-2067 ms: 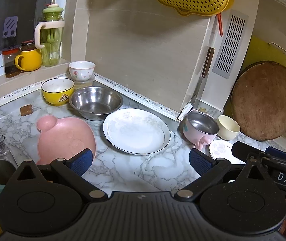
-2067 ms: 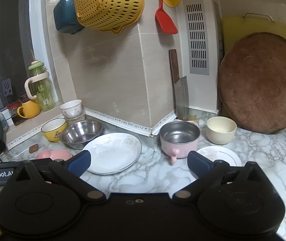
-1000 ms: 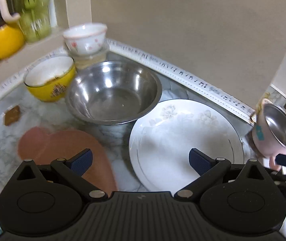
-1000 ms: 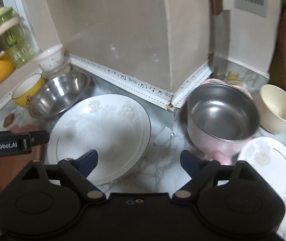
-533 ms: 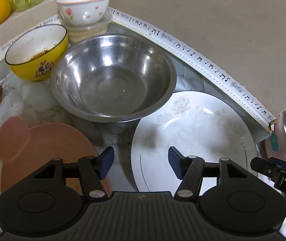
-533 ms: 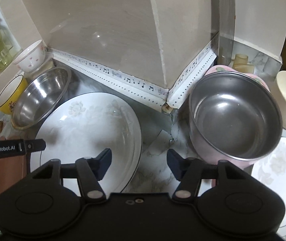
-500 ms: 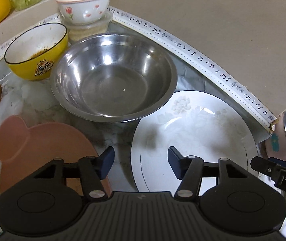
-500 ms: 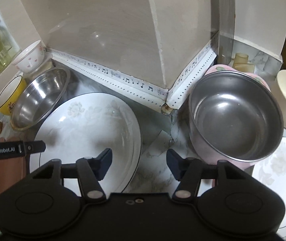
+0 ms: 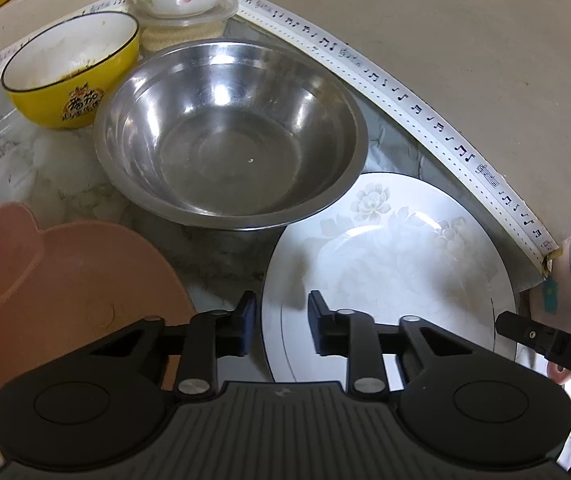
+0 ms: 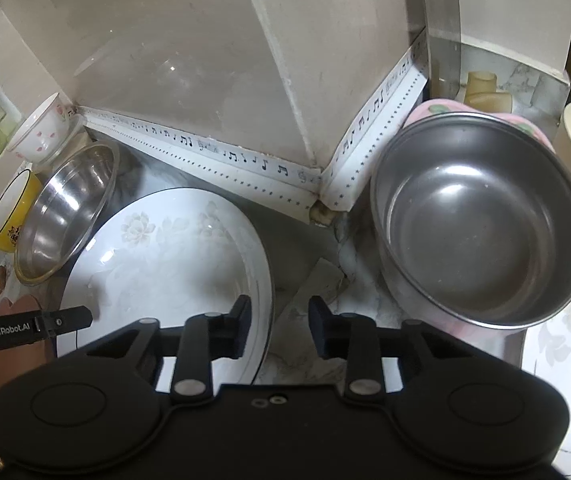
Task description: Organize plates and bowls
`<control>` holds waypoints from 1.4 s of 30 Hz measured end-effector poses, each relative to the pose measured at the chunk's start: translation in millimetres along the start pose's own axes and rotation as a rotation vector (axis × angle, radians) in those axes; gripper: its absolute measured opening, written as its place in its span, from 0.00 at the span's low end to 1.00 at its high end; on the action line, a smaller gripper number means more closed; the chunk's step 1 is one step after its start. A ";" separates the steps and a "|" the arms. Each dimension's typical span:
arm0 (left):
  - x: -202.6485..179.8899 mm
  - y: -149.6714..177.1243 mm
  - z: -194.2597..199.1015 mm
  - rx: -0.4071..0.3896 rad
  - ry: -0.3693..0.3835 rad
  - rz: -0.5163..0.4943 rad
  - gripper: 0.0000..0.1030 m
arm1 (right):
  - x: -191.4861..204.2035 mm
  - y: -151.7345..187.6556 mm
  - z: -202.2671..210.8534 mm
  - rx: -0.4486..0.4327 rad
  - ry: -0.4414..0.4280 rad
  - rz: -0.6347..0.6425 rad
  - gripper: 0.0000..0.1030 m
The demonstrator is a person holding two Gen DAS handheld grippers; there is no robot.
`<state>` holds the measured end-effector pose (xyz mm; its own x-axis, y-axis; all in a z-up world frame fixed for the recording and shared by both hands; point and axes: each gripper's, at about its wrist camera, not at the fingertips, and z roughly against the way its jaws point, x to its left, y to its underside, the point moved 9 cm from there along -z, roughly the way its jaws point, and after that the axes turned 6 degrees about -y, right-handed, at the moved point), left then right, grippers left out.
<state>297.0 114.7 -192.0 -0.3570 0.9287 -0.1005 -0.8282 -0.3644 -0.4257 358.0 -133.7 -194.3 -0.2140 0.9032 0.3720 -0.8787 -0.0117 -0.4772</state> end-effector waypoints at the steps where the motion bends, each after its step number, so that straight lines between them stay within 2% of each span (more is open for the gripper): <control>1: 0.8 0.4 -0.5 0.004 0.004 0.005 0.22 | 0.1 0.1 0.0 -0.001 -0.003 -0.003 0.30; 4: 4.0 3.0 -2.0 0.018 0.011 0.023 0.15 | 0.8 1.6 -0.9 0.003 -0.012 -0.004 0.25; 9: 7.8 1.0 -2.0 0.003 0.018 0.036 0.11 | 0.3 3.2 -1.2 0.005 -0.031 -0.028 0.14; 13: 7.3 3.2 0.5 -0.003 0.017 0.030 0.11 | 4.7 4.9 0.1 0.001 -0.025 -0.001 0.09; 27: 5.0 46.0 30.1 -0.015 0.014 0.007 0.10 | 4.2 34.9 22.2 0.017 -0.028 0.054 0.09; 42: 25.3 130.9 80.5 -0.045 -0.007 0.063 0.11 | 19.7 101.5 72.6 0.023 -0.083 0.108 0.08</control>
<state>144.8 85.0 -177.9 -0.4109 0.9035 -0.1217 -0.7839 -0.4183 -0.4587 233.6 -148.2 -177.6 -0.3420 0.8575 0.3843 -0.8580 -0.1182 -0.4998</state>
